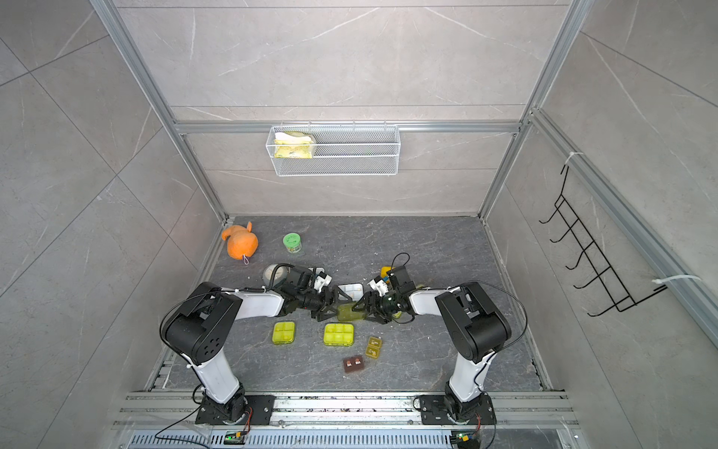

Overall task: Close pillboxes
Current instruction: Close the lid on the pillbox.

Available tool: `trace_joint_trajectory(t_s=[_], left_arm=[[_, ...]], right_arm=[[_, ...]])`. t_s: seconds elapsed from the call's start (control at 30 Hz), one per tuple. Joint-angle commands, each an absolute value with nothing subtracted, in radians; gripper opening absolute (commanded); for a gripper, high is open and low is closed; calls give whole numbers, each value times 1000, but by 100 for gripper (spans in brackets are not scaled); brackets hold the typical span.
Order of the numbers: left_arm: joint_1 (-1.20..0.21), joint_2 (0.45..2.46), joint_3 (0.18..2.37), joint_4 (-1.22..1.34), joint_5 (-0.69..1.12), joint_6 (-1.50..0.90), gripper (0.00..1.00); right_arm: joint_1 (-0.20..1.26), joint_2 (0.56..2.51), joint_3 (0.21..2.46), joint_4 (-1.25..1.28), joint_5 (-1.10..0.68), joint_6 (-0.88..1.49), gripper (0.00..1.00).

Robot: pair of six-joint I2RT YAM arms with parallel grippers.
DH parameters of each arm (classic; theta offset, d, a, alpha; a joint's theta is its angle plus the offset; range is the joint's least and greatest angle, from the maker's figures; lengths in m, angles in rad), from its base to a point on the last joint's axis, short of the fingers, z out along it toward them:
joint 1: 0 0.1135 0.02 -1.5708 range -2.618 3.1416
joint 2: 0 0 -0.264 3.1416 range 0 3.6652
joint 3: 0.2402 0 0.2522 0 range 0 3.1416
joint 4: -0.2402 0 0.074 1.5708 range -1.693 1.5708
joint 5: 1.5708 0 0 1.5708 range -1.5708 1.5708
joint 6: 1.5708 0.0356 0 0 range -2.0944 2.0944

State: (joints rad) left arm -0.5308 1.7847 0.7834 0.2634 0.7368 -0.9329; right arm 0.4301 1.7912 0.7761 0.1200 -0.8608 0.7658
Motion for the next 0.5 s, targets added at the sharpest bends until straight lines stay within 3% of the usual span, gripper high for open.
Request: trace_joint_trajectory(t_s=[0.0, 0.47], left_arm=[[-538, 1790, 752, 287, 723, -990, 89], [-538, 1735, 767, 340, 732, -1061, 89]], right_arm=[[429, 1773, 735, 148, -853, 829, 66], [430, 1704, 748, 280, -878, 915, 67]])
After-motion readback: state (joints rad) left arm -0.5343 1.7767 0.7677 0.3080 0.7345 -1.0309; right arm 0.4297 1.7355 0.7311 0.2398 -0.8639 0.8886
